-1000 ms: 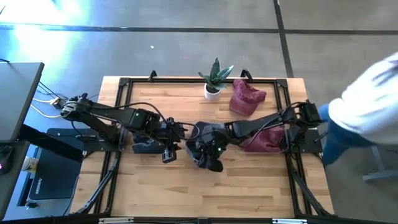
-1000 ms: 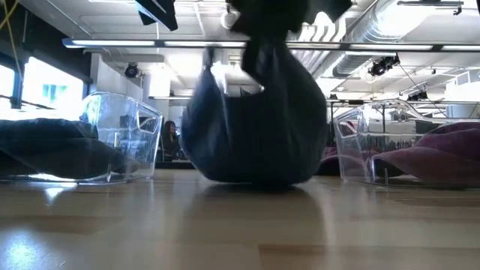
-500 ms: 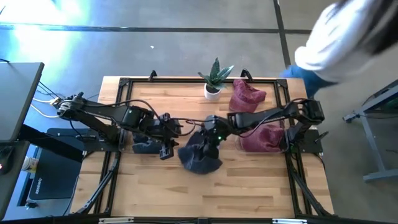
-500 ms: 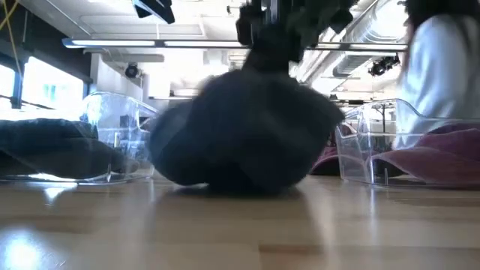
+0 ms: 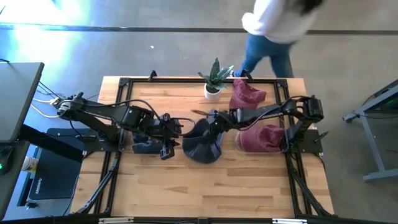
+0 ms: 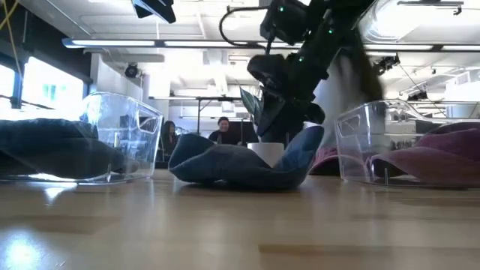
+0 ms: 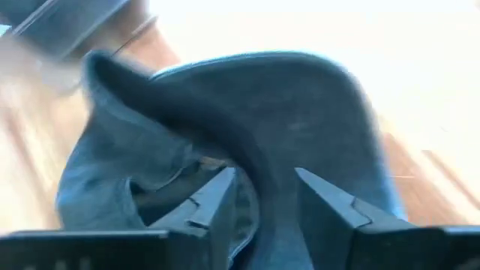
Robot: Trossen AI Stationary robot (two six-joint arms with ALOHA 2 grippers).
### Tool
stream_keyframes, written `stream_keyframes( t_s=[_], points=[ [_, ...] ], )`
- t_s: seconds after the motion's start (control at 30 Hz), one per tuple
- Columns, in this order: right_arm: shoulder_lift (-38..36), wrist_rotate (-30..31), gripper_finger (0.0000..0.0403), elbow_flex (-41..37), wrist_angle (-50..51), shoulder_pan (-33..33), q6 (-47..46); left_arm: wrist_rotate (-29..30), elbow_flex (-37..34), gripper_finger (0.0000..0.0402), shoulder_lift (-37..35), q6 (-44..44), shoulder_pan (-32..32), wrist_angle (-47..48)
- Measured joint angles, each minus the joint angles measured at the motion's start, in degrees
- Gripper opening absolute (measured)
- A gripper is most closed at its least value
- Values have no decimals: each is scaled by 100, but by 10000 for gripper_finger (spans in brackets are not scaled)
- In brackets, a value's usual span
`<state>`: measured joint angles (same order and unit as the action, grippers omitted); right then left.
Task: Pick & Place hat
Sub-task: Put the blue cap into the left transparent bin
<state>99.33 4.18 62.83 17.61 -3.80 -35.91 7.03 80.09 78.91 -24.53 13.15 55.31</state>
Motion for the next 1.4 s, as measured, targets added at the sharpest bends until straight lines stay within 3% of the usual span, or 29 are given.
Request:
stream_keyframes(
  t_s=[0.1, 0.33, 0.43, 0.7, 0.87, 0.97, 1.13, 1.23, 1.4],
  points=[
    [-20, -86, 158, 0, 137, -153, -330, -31, 0, 145, 0, -42, 0, -68],
    [-333, -2253, 165, 2, -97, -106, -240, -362, 0, 145, 0, -273, 0, -119],
    [-357, -2721, 153, 13, -184, 234, -131, -371, -107, 145, 2, -507, -2, -135],
    [-302, -1993, 93, 11, -593, 1086, -97, 13, -358, 145, 376, -1085, -122, 36],
    [-258, -1800, 60, 11, -1071, 1289, 524, 318, -287, 145, 374, -1277, -116, 93],
    [-114, -1273, 60, 11, -974, 1353, 893, 351, -175, 145, 365, -1149, -117, 140],
    [420, -971, 76, 11, -931, 1266, 1177, -201, -160, 145, 365, -1175, -114, 162],
    [648, -640, 70, 10, -316, 1200, 788, -240, -157, 145, 377, -1228, -111, 114],
    [505, -306, 21, 34, 1141, 1225, -449, -223, -157, 145, 480, -1359, -114, -95]
  ],
)
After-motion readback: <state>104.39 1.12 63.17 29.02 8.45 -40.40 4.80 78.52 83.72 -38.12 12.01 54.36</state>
